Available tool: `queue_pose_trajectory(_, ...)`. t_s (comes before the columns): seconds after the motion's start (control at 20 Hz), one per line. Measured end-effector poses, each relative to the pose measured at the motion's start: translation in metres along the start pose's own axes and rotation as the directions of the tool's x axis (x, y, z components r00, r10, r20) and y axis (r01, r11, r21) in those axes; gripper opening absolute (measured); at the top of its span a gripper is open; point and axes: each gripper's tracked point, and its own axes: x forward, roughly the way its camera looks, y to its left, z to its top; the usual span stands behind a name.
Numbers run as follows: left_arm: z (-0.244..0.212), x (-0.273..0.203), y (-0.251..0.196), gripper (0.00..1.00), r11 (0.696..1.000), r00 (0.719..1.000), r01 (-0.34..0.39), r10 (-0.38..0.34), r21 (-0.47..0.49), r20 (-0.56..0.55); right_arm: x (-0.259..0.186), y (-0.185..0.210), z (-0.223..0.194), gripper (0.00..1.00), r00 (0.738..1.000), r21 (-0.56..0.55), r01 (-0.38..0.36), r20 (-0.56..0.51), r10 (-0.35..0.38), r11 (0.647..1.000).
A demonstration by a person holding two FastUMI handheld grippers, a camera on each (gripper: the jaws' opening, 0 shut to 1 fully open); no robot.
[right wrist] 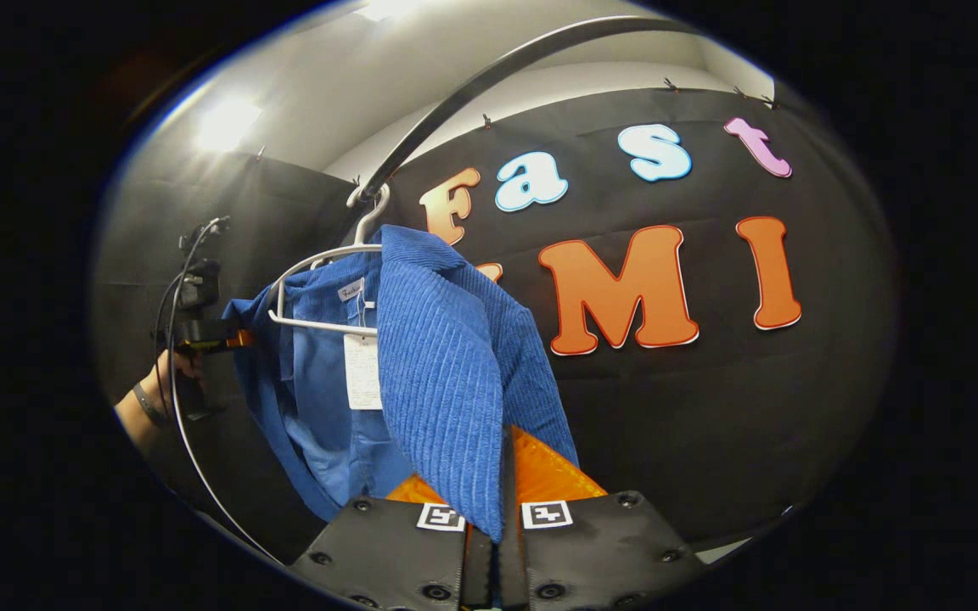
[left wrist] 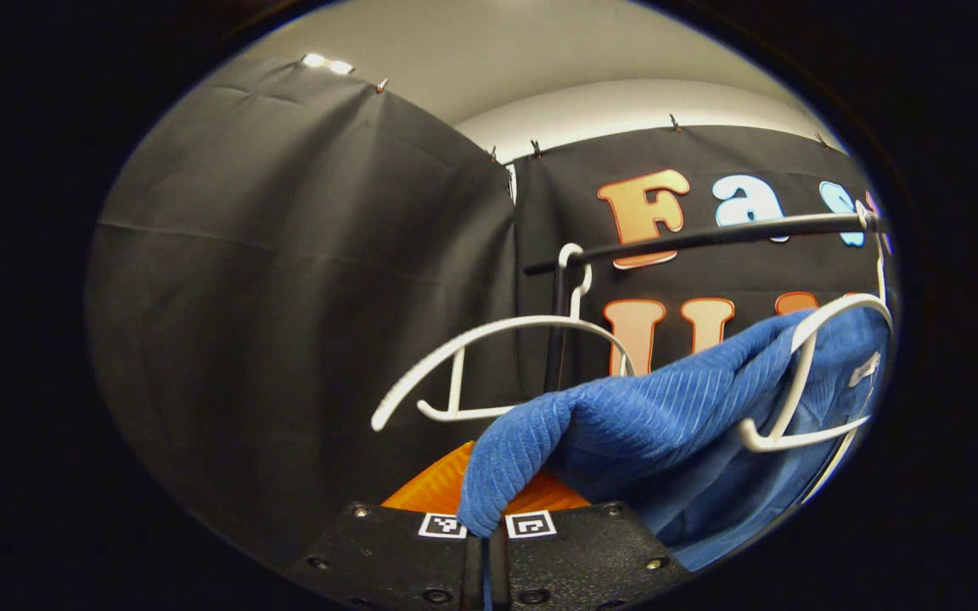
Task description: Grasp the clothes on the hanger with both hands and then place them into the laundry hamper below.
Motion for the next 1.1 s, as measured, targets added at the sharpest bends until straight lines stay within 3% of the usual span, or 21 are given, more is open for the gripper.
queue_pose_trajectory(0.15, -0.017, 0.011, -0.013, 0.01, 0.997, 0.997, 0.077, -0.077, 0.001, -0.020, -0.002, 0.007, 0.003, 0.15, 0.999, -0.026, 0.039, 0.011, -0.038, 0.999)
queue_pose_trajectory(0.3, -0.053, 0.025, -0.044, 0.02, 0.972, 0.969, 0.195, -0.212, -0.130, -0.128, -0.001, 0.011, 0.007, 0.15, 0.998, -0.022, 0.053, 0.020, -0.052, 0.998)
queue_pose_trajectory(0.45, -0.071, 0.021, -0.061, 0.01, 0.934, 0.935, 0.272, -0.314, -0.231, -0.166, -0.006, 0.013, 0.014, 0.15, 0.997, -0.015, 0.067, 0.040, -0.067, 0.998)
queue_pose_trajectory(0.55, -0.029, 0.004, -0.067, 0.01, 0.894, 0.931, 0.355, -0.364, -0.275, 0.016, -0.009, 0.012, 0.013, 0.15, 0.996, -0.026, 0.085, 0.037, -0.084, 0.996)
queue_pose_trajectory(0.6, -0.007, 0.002, -0.065, 0.01, 0.882, 0.925, 0.380, -0.368, -0.277, 0.096, -0.010, 0.011, 0.010, 0.15, 0.995, -0.030, 0.091, 0.028, -0.091, 0.995)
queue_pose_trajectory(0.7, 0.010, -0.008, -0.045, 0.00, 0.884, 0.939, 0.344, -0.321, -0.317, 0.124, -0.005, 0.011, 0.002, 0.15, 0.996, -0.020, 0.084, 0.004, -0.084, 0.996)
queue_pose_trajectory(0.8, 0.027, -0.021, -0.025, 0.00, 0.904, 0.951, 0.300, -0.260, -0.305, 0.166, -0.003, 0.012, 0.000, 0.15, 0.997, -0.012, 0.079, 0.001, -0.079, 0.997)
queue_pose_trajectory(0.95, 0.054, -0.059, -0.022, 0.01, 0.868, 0.916, 0.386, -0.321, -0.313, 0.241, 0.004, 0.008, -0.006, 0.15, 0.997, -0.012, 0.076, -0.011, -0.076, 0.997)
queue_pose_trajectory(1.1, 0.051, -0.081, -0.027, 0.00, 0.883, 0.916, 0.394, -0.354, -0.254, 0.192, 0.019, 0.002, -0.003, 0.14, 0.997, -0.004, 0.082, -0.003, -0.082, 0.997)
